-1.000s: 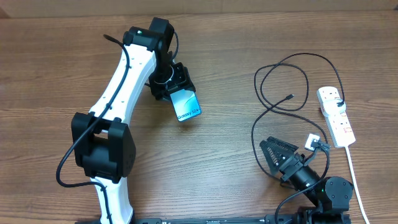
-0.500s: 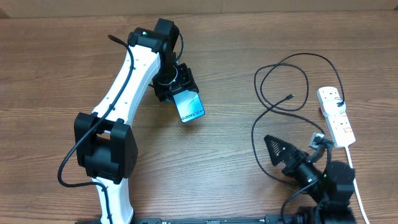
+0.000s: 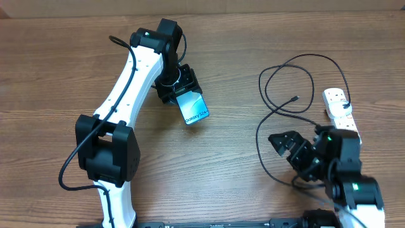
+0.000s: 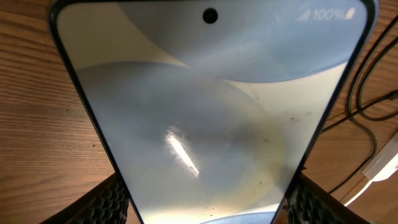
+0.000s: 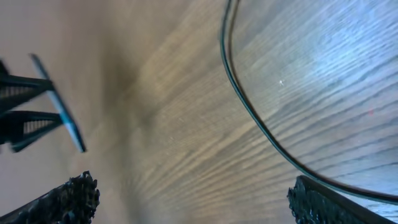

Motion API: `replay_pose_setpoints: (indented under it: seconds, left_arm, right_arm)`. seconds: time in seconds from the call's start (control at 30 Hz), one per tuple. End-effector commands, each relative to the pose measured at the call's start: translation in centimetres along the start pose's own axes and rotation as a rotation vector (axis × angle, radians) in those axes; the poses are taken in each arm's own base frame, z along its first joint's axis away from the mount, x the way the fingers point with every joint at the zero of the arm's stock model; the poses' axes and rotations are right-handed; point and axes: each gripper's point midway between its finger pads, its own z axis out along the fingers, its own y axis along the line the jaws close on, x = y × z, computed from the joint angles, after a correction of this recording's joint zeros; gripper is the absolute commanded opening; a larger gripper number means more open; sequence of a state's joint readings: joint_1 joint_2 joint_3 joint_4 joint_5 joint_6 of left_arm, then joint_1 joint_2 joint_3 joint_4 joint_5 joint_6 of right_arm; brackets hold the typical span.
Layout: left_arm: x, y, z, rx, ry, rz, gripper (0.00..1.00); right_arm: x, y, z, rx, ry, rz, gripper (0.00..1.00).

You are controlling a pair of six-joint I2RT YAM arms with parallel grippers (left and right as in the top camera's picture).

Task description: Plug charger to phone and switch on socket

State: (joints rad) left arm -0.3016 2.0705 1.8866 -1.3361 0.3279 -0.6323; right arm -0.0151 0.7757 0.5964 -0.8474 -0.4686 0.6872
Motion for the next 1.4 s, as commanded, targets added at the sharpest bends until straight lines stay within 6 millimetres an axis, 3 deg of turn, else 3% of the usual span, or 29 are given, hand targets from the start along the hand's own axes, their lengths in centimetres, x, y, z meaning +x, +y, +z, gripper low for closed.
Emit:
replay_pose_setpoints:
  seconds: [0.0,0.2,0.47,0.6,0.73,0.97,1.3,1.37]
  left_arm:
    - [-0.4,-0.7,-0.5,0.02,-0.019,-0.016,0.57]
    - [-0.4,-0.7,-0.5,0.02,-0.019,-0.026,0.57]
    - [-0.5,-0.7,-0.5,0.019,-0.023,-0.037,0.57]
    - [-0.5,-0.7,-0.5,0.019,-0.024,-0.044,0.57]
    - [-0.5,-0.7,-0.5,0.019,-0.024,-0.044,0.57]
    - [-0.8,-0.3,-0.5,0.0,-0.04,-0.071,0.57]
    - [-1.3,-0.2,-0.5,-0.007,-0.064,-0.132,0.57]
    - [-1.3,-0.3,-0.5,-0.003,-0.066,-0.151,0.57]
  right_arm:
    - [-0.7,1.4,1.1,-0.032,0.033,-0.024,1.0]
    - [-0.5,2.7,4.2,-0.094,0.152,-0.029,1.0]
    - [3.5,2.3,6.4,-0.033,0.317,-0.069,1.0]
    - [4.7,1.7,7.4,0.058,0.286,-0.16,1.0]
    - [3.6,1.5,8.5,0.158,0.125,-0.202,1.0]
    - [2.3,5.8,9.1,0.009,0.024,-0.213,1.0]
    - [2.1,6.4,9.1,-0.013,0.015,-0.219,0.96]
    - [2.0,6.5,9.1,-0.018,0.012,-0.219,0.99]
